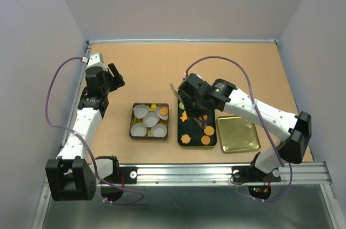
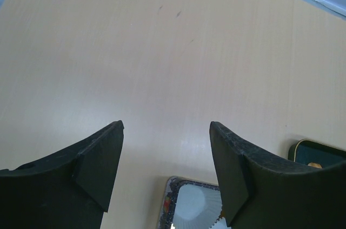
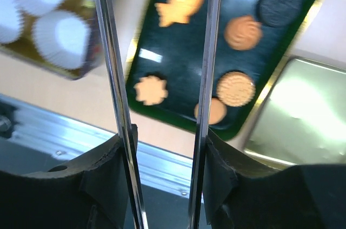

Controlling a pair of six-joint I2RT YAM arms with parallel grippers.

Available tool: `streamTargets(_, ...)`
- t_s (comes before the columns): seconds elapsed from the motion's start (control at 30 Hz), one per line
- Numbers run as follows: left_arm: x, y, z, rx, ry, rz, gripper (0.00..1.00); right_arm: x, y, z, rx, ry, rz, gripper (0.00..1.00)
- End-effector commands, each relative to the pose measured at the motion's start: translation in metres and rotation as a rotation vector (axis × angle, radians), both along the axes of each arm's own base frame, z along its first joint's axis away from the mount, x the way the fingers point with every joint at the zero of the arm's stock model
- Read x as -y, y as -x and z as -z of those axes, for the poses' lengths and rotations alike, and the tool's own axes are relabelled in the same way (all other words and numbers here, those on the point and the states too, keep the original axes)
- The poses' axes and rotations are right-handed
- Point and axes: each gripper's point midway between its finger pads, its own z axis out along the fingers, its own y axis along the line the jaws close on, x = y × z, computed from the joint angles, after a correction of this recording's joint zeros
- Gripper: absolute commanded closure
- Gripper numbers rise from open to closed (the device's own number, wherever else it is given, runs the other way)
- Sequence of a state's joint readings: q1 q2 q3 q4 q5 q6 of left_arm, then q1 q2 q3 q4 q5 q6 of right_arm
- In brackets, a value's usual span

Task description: Pack the cookies

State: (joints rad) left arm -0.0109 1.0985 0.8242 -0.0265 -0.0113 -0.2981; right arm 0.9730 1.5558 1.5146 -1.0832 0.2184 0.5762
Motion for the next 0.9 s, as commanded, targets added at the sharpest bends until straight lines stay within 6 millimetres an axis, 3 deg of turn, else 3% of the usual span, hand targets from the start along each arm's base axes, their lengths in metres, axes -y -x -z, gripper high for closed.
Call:
streamTargets(0.0,0.000,-0.003,-0.001,0.023,0.007,0.001,0.25,0.040,-0.012,0.009,0.008,0.048,0.085,0.48)
streamTargets(0.13,0.000,-0.003,-0.001,0.022,0.009,0.000,0.25,0.052,-0.020,0.024,-0.023,0.071,0.105,0.47)
streamTargets(0.53,0.006,-0.003,0.003,0.011,0.025,0.028,0.25,0.044,-0.036,0.079,-0.111,0.137,0.066,0.46)
streamTargets(0.87,0.010,-0.005,0.005,0.005,0.035,0.046,0.27,0.050,-0.035,0.096,-0.155,0.135,0.063,0.46)
